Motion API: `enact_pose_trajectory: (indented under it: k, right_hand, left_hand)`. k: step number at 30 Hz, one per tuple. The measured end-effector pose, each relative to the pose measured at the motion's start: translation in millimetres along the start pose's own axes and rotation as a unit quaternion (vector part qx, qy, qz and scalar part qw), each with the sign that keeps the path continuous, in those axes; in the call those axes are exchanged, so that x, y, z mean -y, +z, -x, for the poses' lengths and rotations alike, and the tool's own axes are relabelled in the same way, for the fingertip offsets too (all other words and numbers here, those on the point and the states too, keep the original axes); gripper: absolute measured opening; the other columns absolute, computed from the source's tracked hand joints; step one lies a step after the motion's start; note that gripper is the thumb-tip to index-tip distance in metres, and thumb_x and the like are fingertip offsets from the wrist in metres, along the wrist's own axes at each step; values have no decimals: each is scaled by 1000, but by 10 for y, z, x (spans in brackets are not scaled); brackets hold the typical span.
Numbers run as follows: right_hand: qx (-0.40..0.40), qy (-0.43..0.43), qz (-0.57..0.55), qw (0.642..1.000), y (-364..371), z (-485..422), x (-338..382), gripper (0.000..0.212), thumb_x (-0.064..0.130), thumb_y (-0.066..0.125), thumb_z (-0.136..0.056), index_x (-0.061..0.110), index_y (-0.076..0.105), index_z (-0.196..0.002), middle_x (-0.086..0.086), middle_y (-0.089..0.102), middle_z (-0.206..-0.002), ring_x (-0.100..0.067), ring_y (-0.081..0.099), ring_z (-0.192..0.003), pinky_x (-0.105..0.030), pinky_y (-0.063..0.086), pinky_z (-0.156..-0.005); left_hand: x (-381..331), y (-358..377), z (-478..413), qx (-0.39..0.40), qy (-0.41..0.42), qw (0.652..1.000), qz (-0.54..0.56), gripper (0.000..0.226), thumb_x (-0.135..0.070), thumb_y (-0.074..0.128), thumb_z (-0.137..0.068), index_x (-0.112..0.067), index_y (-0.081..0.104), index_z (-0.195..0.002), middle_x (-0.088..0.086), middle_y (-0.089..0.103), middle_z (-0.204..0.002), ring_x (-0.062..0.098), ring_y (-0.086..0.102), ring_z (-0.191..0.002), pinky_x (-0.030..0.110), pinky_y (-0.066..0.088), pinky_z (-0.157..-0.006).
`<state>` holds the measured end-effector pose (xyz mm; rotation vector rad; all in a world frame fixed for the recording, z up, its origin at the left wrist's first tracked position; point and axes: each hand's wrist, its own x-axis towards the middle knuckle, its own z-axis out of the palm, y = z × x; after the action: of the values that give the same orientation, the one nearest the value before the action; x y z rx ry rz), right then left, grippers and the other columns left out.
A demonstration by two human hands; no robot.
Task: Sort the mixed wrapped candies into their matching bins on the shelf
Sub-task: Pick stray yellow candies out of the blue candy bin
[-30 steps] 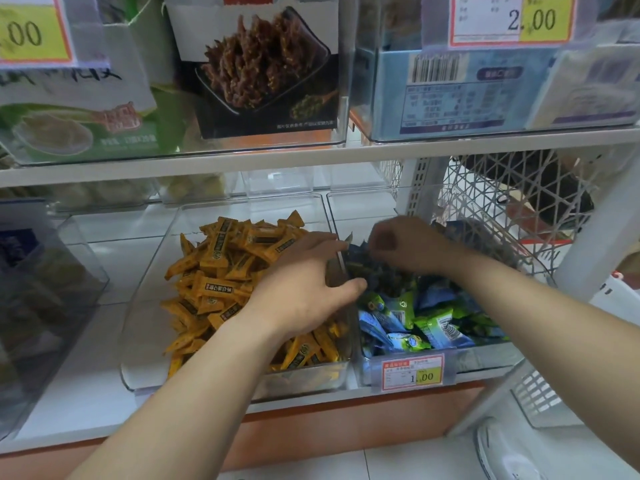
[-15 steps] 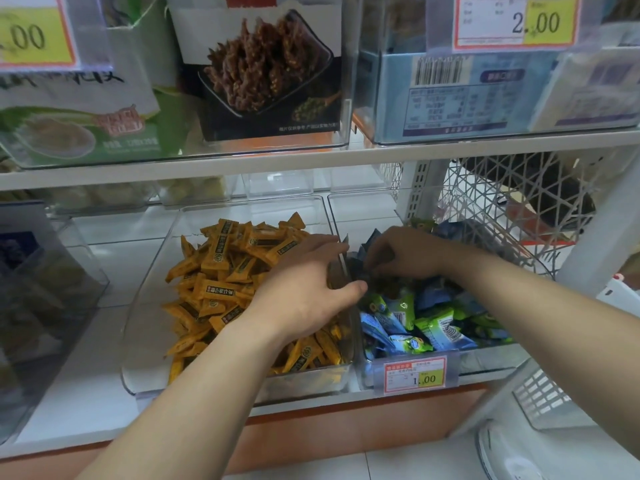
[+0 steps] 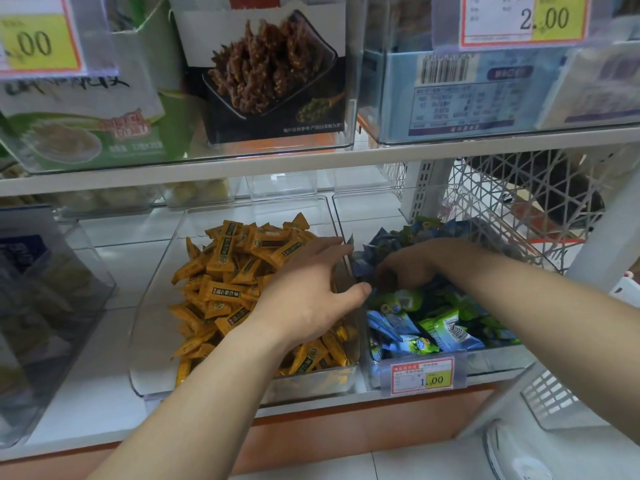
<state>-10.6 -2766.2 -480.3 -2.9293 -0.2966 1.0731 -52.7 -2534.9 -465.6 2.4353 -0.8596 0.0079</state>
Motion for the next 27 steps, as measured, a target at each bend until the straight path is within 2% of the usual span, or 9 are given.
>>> enact_pose_trajectory:
  k: [4, 8, 10, 13, 15, 18, 22, 24, 27]
  right_hand:
    - [-8, 16, -9, 1000, 106, -65, -44, 43, 12, 53, -100, 19, 51, -142, -5, 57, -139, -24, 57, -117, -42, 47, -101]
    - [-71, -3, -76, 995, 139, -44, -175, 24, 25, 69, -91, 16, 68, -113, -3, 69, -113, -22, 64, -98, -38, 53, -90]
    - [-139, -18, -123, 983, 153, -11, -252, 25, 32, 74, -87, 12, 71, -101, -6, 72, -99, -25, 68, -93, -39, 54, -83]
    - [-261, -19, -227, 938, 158, 77, -348, 24, 38, 80, -81, 20, 70, -94, 3, 71, -88, -13, 68, -83, -29, 50, -72]
    - [-313, -25, -319, 894, 129, 191, -375, 25, 39, 84, -76, 24, 73, -93, 7, 75, -88, -10, 70, -84, -26, 50, -75]
    - [-351, -50, -410, 840, 81, 395, -329, 30, 38, 87, -73, 21, 76, -94, 4, 77, -90, -10, 73, -86, -25, 55, -75]
    - [-396, -87, -443, 800, 45, 611, -111, 24, 34, 89, -71, 22, 76, -88, 1, 76, -81, -9, 73, -75, -15, 54, -63]
    - [-397, -102, -457, 790, 44, 696, 0, 22, 34, 87, -74, 24, 76, -90, 2, 78, -84, -11, 74, -78, -15, 55, -66]
    - [-374, -146, -507, 763, 56, 816, 189, 26, 33, 86, -73, 22, 75, -94, -3, 78, -88, -17, 75, -81, -20, 56, -71]
  left_hand:
    - [-3, -2, 1, 6, -1, 1000, 1, 73, -70, 51, -80, -38, 42, -145, -15, 34, -153, 9, 31, -141, 36, 35, -113]
    - [-1, -1, -3, 8, 0, 1000, 7, 73, -71, 49, -78, -40, 42, -144, -16, 34, -153, 9, 31, -141, 37, 35, -113]
    - [7, 5, -14, 5, -2, 1000, 11, 73, -71, 51, -77, -40, 43, -143, -16, 34, -152, 8, 31, -141, 34, 34, -112]
    - [10, 17, -35, -6, -2, 1000, 15, 72, -69, 55, -77, -38, 46, -141, -15, 38, -149, 8, 34, -137, 25, 31, -104]
    - [2, 20, -43, -17, 0, 1000, 19, 69, -67, 58, -77, -36, 50, -138, -15, 42, -144, 7, 38, -132, 22, 31, -99]
    - [-41, 25, -59, -41, -1, 999, 10, 65, -64, 60, -77, -35, 54, -134, -12, 49, -137, 10, 44, -126, 23, 36, -94]
    - [-156, 45, -95, -127, 7, 991, -47, 61, -61, 61, -80, -34, 54, -135, -7, 58, -132, 20, 50, -123, 32, 44, -97]
    - [-217, 68, -122, -136, 9, 991, -8, 66, -57, 65, -84, -37, 44, -143, -8, 57, -137, 19, 49, -125, 33, 43, -100]
    - [-312, 92, -152, -96, 6, 982, 160, 73, -46, 69, -88, -41, 30, -151, -9, 54, -141, 12, 55, -121, 32, 46, -102]
